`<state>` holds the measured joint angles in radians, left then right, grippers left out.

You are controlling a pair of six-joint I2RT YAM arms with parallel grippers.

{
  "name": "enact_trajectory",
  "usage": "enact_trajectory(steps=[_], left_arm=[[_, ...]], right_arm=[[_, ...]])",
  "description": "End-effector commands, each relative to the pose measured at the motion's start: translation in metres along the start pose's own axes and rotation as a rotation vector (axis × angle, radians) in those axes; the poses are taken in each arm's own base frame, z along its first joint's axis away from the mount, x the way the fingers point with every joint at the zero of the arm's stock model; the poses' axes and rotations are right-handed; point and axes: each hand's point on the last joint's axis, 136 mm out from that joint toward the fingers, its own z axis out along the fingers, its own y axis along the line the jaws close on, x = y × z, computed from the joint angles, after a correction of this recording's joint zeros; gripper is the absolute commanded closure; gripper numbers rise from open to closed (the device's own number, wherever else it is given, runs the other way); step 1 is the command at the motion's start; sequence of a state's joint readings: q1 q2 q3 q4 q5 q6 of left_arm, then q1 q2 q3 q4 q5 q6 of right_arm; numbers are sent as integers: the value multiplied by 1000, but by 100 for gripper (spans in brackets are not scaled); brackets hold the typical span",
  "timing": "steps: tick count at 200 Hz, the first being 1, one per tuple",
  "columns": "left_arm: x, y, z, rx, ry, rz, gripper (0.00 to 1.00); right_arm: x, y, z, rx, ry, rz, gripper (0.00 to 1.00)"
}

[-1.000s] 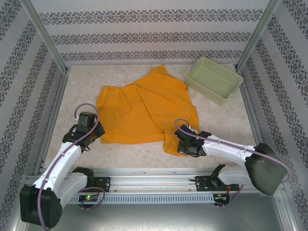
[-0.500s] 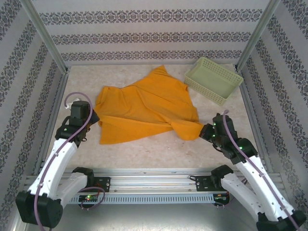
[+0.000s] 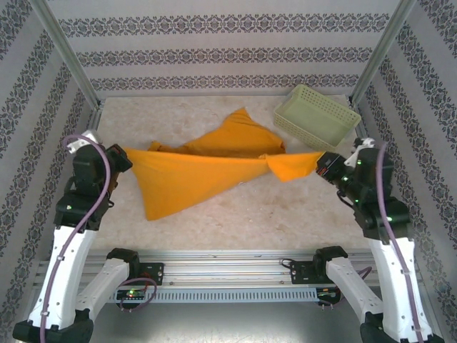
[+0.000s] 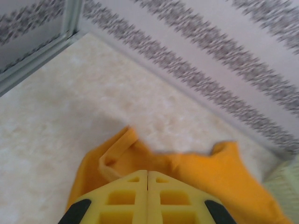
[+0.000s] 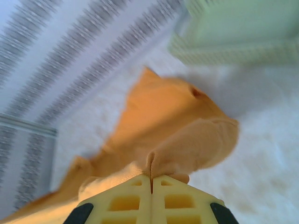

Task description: Fold the inside-out t-shirt

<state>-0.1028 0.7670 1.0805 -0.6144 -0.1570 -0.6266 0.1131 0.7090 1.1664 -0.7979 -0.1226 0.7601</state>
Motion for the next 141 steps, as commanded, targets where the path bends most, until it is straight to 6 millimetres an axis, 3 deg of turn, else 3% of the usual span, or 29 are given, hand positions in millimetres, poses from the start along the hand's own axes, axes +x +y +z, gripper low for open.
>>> enact_trajectory(steps=[1, 16, 31, 53, 73, 86, 95, 110, 125, 141], left_arm=[[-25, -16, -18, 80, -73, 2, 100], [-14, -10, -11, 58, -46, 11, 100], [19, 6, 10, -6, 60, 39, 100], [83, 35, 35, -76, 238, 48, 100], [127, 58, 42, -105, 328, 42, 100], [145, 65, 43, -97, 360, 38, 100], [154, 70, 43, -104, 378, 38, 100], [164, 75, 46, -115, 401, 40, 100], [168, 74, 49, -107, 418, 34, 100], [169, 71, 52, -100, 424, 28, 100]], right_arm=[[-24, 15, -24, -40, -111, 8, 100], [-10, 1, -16, -20, -79, 40, 100], [31, -29, 10, 27, 41, 81, 100], [125, -110, 44, 197, 262, 177, 100], [203, -173, 48, 338, 407, 245, 100], [234, -200, 46, 401, 447, 251, 85], [239, -209, 42, 434, 446, 228, 76], [228, -210, 38, 463, 408, 155, 64], [202, -194, 35, 475, 375, 49, 57], [198, -177, 41, 458, 422, -39, 53]])
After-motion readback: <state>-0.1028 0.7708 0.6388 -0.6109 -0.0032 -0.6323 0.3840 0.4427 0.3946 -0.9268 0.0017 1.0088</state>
